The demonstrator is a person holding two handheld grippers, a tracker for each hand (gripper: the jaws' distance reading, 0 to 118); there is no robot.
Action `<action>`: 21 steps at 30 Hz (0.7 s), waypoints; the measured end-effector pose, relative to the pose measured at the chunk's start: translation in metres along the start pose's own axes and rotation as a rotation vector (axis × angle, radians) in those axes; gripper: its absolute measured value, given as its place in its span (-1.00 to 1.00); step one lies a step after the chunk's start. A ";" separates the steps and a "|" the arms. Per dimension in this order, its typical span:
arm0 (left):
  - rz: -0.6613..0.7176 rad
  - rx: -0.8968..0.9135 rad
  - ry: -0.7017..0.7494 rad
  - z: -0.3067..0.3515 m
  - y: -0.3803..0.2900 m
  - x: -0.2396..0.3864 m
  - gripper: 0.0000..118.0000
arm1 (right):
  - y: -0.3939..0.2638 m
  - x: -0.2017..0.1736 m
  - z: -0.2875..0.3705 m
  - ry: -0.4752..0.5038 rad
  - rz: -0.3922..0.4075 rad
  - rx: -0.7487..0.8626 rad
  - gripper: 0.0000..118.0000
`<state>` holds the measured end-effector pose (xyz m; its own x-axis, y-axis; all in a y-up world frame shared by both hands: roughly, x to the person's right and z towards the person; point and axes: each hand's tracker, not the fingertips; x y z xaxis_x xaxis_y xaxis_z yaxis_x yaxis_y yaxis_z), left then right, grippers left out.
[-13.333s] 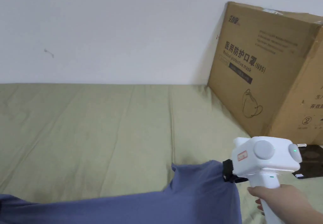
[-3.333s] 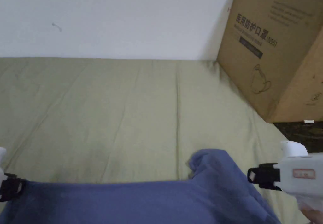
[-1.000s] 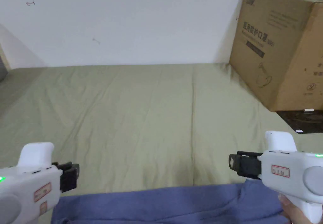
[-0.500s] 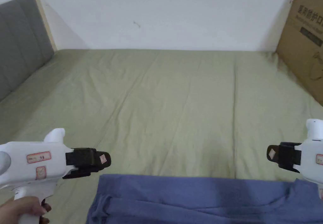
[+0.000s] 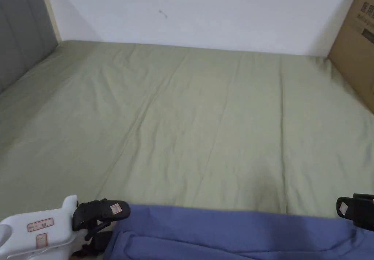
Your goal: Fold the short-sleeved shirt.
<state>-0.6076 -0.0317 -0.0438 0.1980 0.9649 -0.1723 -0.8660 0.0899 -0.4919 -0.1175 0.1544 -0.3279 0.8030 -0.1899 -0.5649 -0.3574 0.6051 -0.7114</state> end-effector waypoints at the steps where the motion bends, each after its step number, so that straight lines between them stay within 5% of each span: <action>1: 0.030 -0.026 -0.048 -0.010 0.000 -0.003 1.00 | 0.001 -0.001 -0.002 0.000 -0.002 -0.006 -1.00; 4: 0.044 -0.056 -0.059 -0.028 0.000 -0.012 0.87 | 0.004 -0.006 -0.006 0.016 -0.013 -0.019 -1.00; 5: 0.028 -0.038 -0.013 -0.032 -0.002 -0.015 0.52 | 0.004 -0.008 -0.007 0.020 -0.009 -0.021 -1.00; 6: 0.020 -0.037 0.123 -0.037 -0.003 -0.021 -0.40 | 0.005 -0.011 -0.008 0.023 0.002 -0.027 -1.00; 7: -0.004 -0.046 0.286 -0.043 -0.006 -0.027 -0.92 | 0.005 -0.014 -0.010 0.025 0.020 -0.036 -1.00; 8: 0.010 -0.024 0.107 -0.032 -0.001 -0.045 -0.93 | 0.005 -0.017 -0.011 0.027 0.038 -0.044 -1.00; 11: -0.020 -0.013 0.127 -0.029 0.000 -0.034 -0.93 | 0.004 -0.022 -0.012 0.038 0.055 -0.051 -1.00; 18: -0.365 0.075 0.470 -0.005 -0.010 0.060 -0.93 | 0.005 -0.025 -0.008 0.087 0.049 -0.039 -1.00; 21: -0.509 0.184 0.790 0.016 -0.018 0.101 -0.93 | 0.002 -0.026 -0.004 0.102 0.066 -0.033 -1.00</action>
<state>-0.5797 0.0683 -0.0387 0.7649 0.3605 -0.5338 -0.6359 0.5549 -0.5363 -0.1406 0.1577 -0.3165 0.7251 -0.2291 -0.6494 -0.4246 0.5938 -0.6835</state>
